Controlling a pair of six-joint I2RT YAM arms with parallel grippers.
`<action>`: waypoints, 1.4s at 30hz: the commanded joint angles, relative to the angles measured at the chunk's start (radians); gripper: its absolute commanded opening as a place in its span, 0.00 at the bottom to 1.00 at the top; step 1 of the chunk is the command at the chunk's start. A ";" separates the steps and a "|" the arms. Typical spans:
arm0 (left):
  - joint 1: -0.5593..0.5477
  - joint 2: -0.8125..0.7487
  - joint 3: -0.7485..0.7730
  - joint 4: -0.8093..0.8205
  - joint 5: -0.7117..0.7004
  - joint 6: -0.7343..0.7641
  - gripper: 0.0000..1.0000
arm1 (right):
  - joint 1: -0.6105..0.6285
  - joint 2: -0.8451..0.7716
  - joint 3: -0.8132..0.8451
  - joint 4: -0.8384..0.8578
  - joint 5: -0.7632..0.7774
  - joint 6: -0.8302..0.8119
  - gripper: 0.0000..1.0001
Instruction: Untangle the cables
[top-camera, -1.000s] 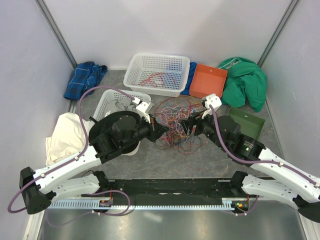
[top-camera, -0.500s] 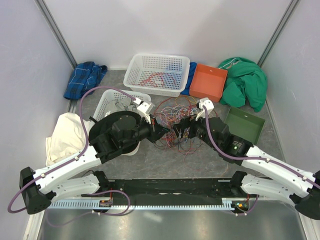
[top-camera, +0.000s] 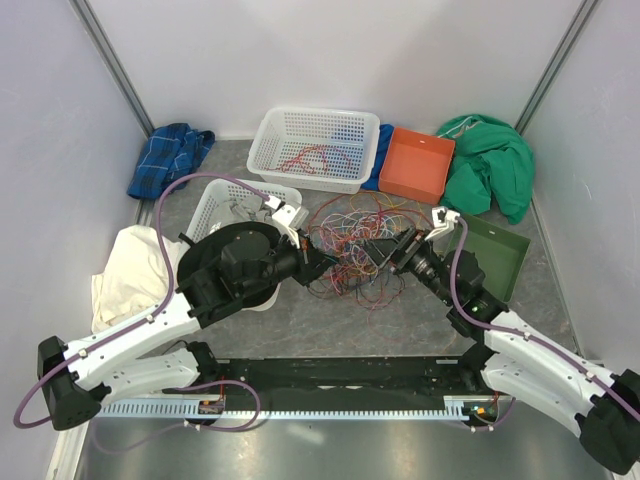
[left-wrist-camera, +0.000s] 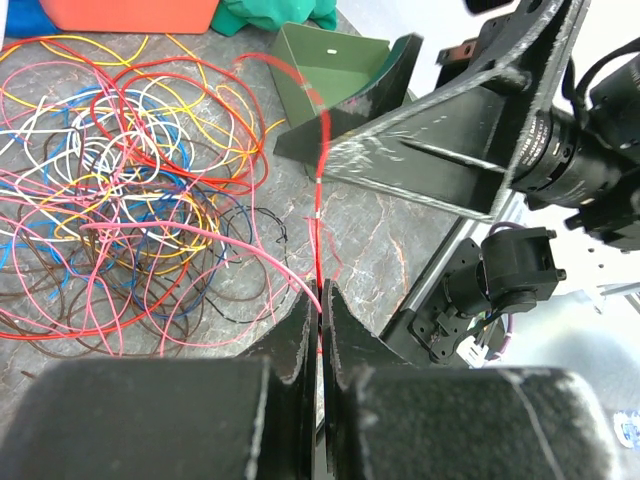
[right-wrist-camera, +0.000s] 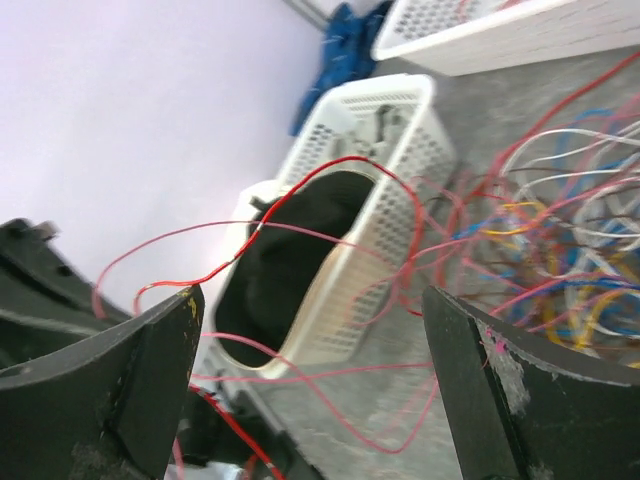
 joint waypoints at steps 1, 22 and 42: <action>0.001 -0.020 0.013 0.029 -0.009 0.039 0.02 | -0.027 -0.006 -0.077 0.301 -0.134 0.192 0.97; 0.001 -0.016 -0.005 0.054 0.013 0.031 0.02 | -0.142 0.402 -0.107 0.984 -0.284 0.552 0.72; 0.002 -0.088 -0.019 -0.011 -0.228 0.018 1.00 | -0.179 0.019 0.451 -0.229 -0.168 -0.115 0.00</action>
